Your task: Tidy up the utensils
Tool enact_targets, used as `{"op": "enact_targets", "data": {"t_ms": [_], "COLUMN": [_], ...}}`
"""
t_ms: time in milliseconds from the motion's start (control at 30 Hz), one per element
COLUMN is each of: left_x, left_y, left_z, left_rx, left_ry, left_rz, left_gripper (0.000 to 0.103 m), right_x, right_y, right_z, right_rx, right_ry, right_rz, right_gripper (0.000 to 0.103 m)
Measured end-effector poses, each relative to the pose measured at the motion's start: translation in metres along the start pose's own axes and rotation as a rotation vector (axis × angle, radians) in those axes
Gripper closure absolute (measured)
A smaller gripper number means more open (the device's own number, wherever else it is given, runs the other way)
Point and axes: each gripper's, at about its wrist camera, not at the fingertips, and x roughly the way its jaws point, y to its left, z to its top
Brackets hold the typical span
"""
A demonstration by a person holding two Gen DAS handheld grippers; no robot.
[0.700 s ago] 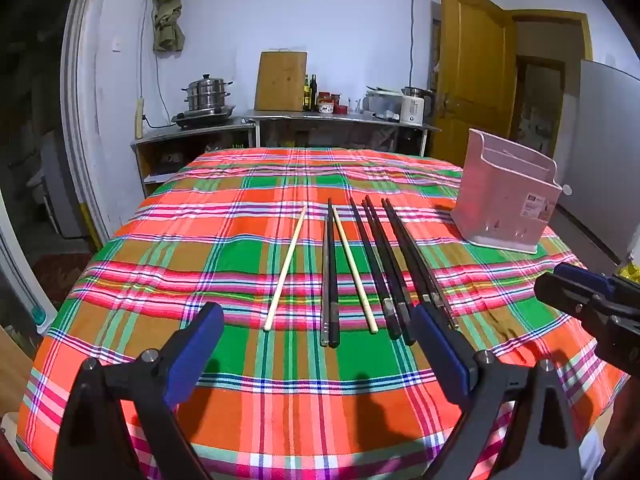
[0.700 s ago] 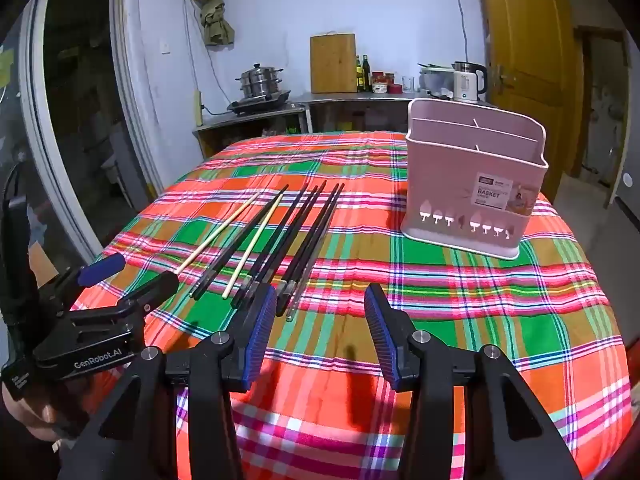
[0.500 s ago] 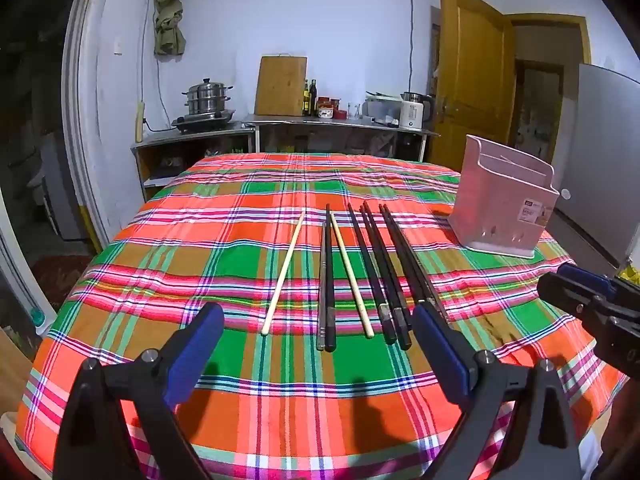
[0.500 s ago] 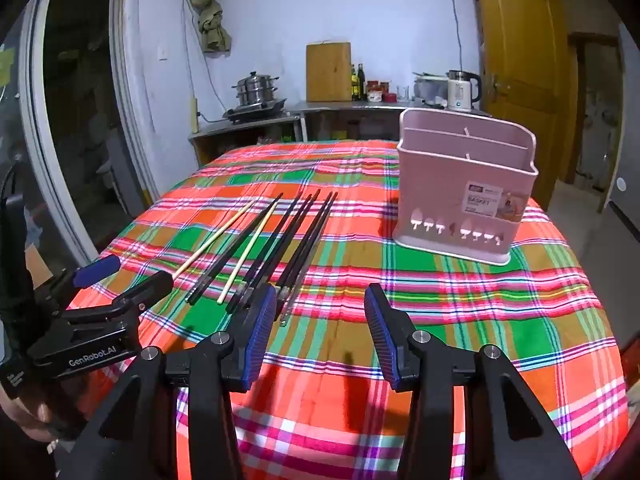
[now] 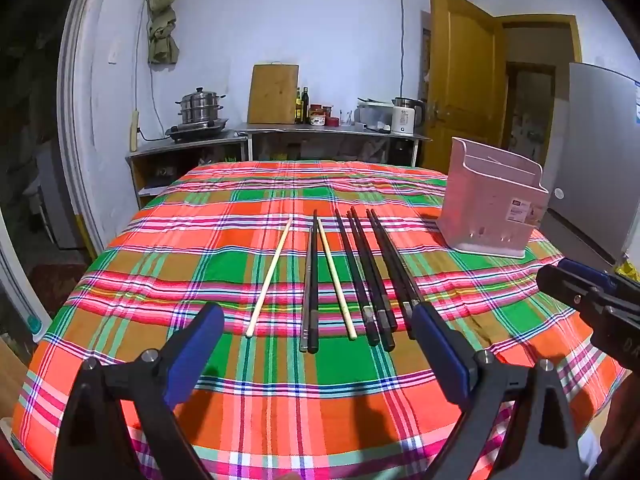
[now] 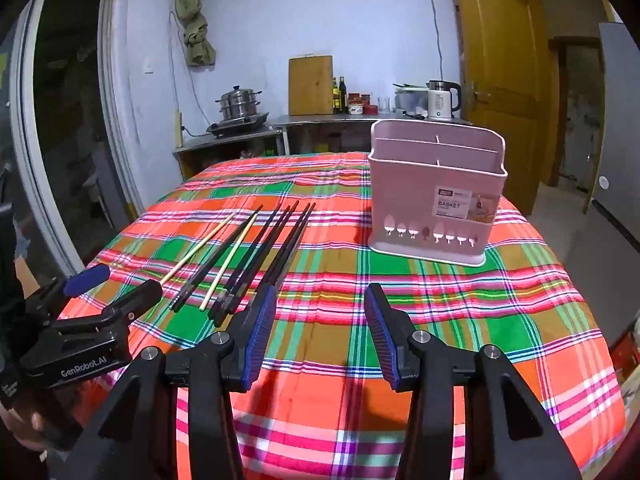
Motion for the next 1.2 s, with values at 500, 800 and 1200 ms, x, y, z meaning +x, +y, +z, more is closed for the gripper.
{"op": "enact_targets", "data": {"t_ms": [500,800,1200], "left_x": [0.0002,0.0003,-0.0015], "left_y": [-0.0035,-0.0051,-0.0039], "left_z": [-0.0003,0.0009,0.0022], "left_rx": [0.001,-0.003,-0.004], "left_ry": [-0.003,-0.005,-0.007], "left_rz": [-0.004,-0.004,-0.011], "left_gripper": [0.007,0.007,0.006], "right_x": [-0.0001,0.0001,-0.0003], "right_y": [0.0001,0.0003,0.0012], "right_z": [-0.001,-0.0002,-0.0008], "right_rx": [0.001,0.001,0.002], "right_ry": [0.007,0.01,0.012], "right_rz": [-0.007,-0.007,-0.007], "right_gripper": [0.056,0.056,0.056]}}
